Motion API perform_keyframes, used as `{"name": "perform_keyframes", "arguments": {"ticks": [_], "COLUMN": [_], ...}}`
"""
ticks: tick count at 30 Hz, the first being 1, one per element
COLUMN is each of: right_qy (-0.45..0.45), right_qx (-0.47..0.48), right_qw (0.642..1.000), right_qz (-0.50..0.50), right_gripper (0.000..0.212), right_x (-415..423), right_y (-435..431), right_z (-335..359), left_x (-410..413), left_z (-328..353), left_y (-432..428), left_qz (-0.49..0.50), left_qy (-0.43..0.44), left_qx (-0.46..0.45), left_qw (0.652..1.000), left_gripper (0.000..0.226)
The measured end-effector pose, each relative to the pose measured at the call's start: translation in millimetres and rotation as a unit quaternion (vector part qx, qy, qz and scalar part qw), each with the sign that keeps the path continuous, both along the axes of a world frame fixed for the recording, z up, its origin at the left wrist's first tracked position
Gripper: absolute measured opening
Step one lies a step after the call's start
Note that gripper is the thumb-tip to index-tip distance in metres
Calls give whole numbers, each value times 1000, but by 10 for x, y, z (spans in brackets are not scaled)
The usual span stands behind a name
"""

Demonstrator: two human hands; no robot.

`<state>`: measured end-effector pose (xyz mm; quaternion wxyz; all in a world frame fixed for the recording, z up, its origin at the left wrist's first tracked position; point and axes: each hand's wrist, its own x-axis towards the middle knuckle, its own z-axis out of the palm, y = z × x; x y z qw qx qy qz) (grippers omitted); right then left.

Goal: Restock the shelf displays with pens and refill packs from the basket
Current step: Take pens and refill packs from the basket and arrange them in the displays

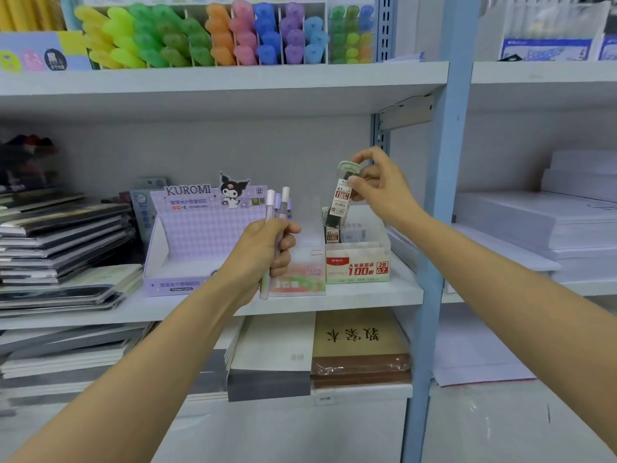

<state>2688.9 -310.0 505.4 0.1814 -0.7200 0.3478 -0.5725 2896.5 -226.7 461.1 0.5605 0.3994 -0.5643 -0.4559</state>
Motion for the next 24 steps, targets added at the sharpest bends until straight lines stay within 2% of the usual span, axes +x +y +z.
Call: {"name": "perform_keyframes", "arguments": {"ticks": [7, 11, 13, 15, 18, 20, 22, 24], "right_qy": [150, 162, 200, 245, 240, 178, 80, 26], "right_qx": [-10, 4, -10, -22, -22, -26, 12, 81], "right_qw": [986, 984, 972, 953, 951, 972, 997, 988], "right_qz": [-66, -69, -121, -178, -192, -151, -17, 127], "right_gripper": [23, 15, 10, 18, 27, 29, 30, 33], "right_x": [126, 95, 103, 128, 162, 178, 208, 252], "right_y": [-233, -332, -389, -421, -356, -239, -41, 163], "right_z": [-299, -328, -334, -375, -387, -329, -244, -190], "left_x": [64, 75, 69, 64, 62, 61, 45, 9], "left_z": [-122, -159, -180, -198, -221, -236, -240, -242], "left_y": [-38, -44, -61, -85, -100, -101, -93, -80], "left_qz": [-12, -25, -23, -21, -26, -28, -30, -31], "left_qy": [-75, -77, -85, -92, -98, -102, -106, -107], "left_qx": [-63, -65, -67, -63, -54, -52, -54, -59], "left_qw": [995, 995, 994, 994, 993, 993, 992, 992], "left_gripper": [35, 35, 34, 35, 35, 34, 34, 33]}}
